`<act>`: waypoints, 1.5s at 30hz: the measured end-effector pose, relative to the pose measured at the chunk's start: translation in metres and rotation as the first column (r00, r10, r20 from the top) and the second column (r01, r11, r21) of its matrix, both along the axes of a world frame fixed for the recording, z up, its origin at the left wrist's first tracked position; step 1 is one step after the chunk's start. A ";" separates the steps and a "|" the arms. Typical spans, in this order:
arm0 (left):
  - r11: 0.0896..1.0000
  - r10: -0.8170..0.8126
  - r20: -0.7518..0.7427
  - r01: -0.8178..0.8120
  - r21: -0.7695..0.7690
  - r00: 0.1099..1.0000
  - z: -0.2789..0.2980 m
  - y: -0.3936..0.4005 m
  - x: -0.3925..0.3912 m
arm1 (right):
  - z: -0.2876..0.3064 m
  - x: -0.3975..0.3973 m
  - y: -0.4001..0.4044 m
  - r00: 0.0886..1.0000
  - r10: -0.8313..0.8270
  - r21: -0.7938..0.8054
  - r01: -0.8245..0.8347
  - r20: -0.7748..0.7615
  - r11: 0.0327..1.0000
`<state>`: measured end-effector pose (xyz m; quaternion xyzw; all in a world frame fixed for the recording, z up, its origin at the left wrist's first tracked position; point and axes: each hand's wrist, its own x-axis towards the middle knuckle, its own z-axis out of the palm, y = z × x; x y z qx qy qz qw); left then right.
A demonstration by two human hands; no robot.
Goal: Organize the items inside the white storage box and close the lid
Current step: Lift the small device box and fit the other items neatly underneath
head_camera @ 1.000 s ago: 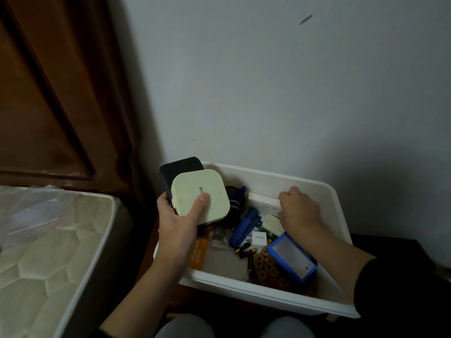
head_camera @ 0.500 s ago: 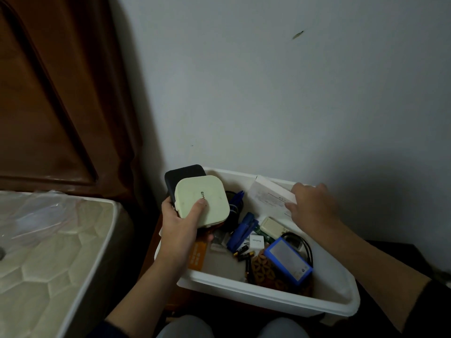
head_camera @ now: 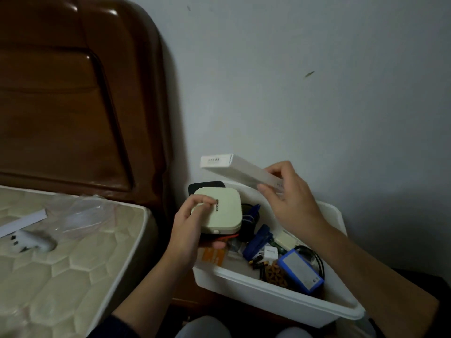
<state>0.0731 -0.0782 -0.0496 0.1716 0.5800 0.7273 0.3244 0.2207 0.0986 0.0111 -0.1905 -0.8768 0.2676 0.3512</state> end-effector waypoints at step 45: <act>0.935 0.262 0.157 -0.291 0.203 0.952 -0.047 -0.024 -0.022 | -0.166 -0.101 -0.043 0.604 0.399 -0.724 0.571 0.690 0.387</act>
